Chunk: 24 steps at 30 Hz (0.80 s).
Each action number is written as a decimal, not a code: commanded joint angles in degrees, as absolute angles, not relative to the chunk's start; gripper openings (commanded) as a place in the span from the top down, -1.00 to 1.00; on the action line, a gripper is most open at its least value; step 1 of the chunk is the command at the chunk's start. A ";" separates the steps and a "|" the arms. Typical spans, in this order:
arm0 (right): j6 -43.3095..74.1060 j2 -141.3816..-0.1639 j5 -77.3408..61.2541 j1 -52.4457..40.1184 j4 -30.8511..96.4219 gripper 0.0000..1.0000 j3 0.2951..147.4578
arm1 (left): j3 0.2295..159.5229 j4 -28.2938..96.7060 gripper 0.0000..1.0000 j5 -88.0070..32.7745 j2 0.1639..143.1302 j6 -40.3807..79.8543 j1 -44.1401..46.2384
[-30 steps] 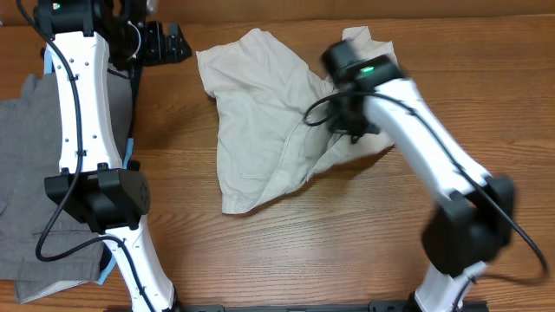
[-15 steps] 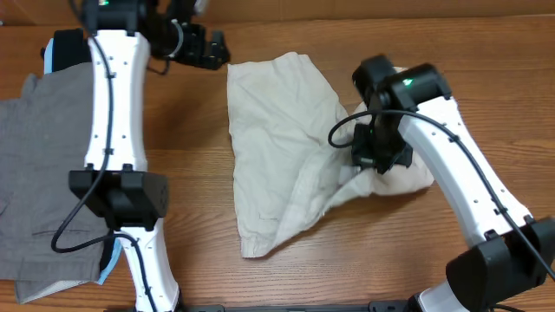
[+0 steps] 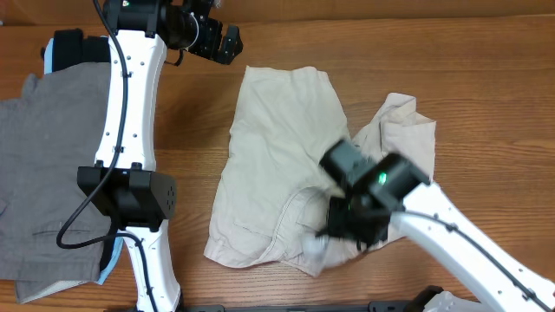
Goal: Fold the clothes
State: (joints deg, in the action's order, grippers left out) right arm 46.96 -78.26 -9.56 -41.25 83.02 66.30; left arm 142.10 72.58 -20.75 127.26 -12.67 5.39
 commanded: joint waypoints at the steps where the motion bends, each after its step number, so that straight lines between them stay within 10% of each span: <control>1: 57.19 -77.10 -11.27 -44.42 82.78 0.19 62.30 | 141.80 71.92 -1.00 -20.38 126.32 -14.17 5.26; 24: 28.45 -88.68 -3.95 -36.45 58.41 -0.20 63.72 | 141.80 70.19 -1.00 -20.36 132.66 -12.36 4.93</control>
